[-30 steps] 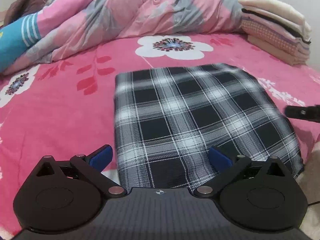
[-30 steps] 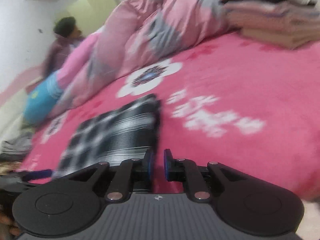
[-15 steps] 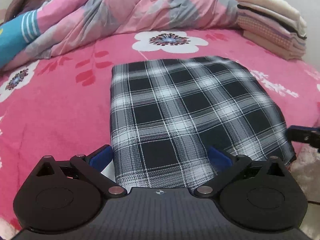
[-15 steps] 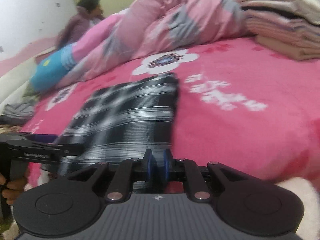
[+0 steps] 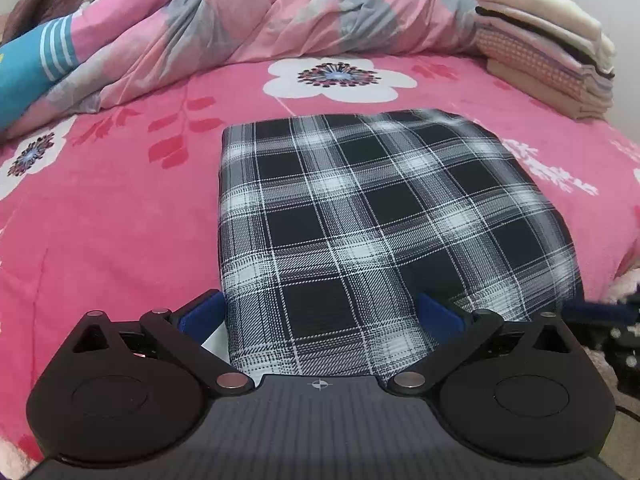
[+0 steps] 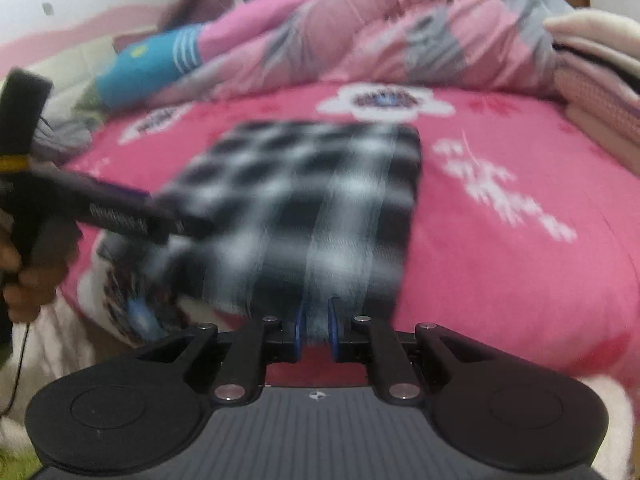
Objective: Fold clothes
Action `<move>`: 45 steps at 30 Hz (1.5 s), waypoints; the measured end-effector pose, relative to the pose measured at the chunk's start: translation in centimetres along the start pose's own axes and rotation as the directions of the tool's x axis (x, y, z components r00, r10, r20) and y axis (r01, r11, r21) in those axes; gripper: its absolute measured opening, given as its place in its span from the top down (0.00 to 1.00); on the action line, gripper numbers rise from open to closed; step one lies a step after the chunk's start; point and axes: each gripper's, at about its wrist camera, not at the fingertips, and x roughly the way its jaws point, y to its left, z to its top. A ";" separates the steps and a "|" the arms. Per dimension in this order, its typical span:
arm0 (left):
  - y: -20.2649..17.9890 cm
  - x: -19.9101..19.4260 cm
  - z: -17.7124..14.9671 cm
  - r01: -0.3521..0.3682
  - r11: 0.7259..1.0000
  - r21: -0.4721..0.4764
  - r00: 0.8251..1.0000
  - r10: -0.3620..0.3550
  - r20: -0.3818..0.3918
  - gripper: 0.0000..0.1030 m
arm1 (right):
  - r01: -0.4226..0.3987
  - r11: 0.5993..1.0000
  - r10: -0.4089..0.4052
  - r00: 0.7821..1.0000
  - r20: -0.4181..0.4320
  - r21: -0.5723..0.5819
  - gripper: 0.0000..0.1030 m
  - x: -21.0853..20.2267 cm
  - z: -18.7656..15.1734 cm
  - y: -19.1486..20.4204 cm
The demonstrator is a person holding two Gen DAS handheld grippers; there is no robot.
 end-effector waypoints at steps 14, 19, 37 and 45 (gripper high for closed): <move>0.1 0.1 0.1 0.002 1.000 -0.003 1.000 -0.002 -0.006 0.00 | -0.059 0.998 0.061 0.998 0.036 -0.034 0.87 -1.5 0.7 1.5; 0.1 0.1 0.1 0.004 1.000 -0.003 1.000 -0.004 -0.006 0.00 | -0.025 0.999 0.023 0.998 -0.055 -0.028 0.87 0.3 -0.6 1.4; 0.2 0.2 0.0 0.006 1.000 -0.007 1.000 -0.006 -0.006 0.00 | -0.033 0.997 0.035 0.999 0.027 -0.064 0.82 -3.2 0.7 1.8; 0.0 0.1 0.0 0.005 1.000 -0.008 1.000 -0.005 -0.008 0.00 | -0.042 0.997 0.045 0.997 0.058 -0.065 0.82 -2.7 1.7 2.1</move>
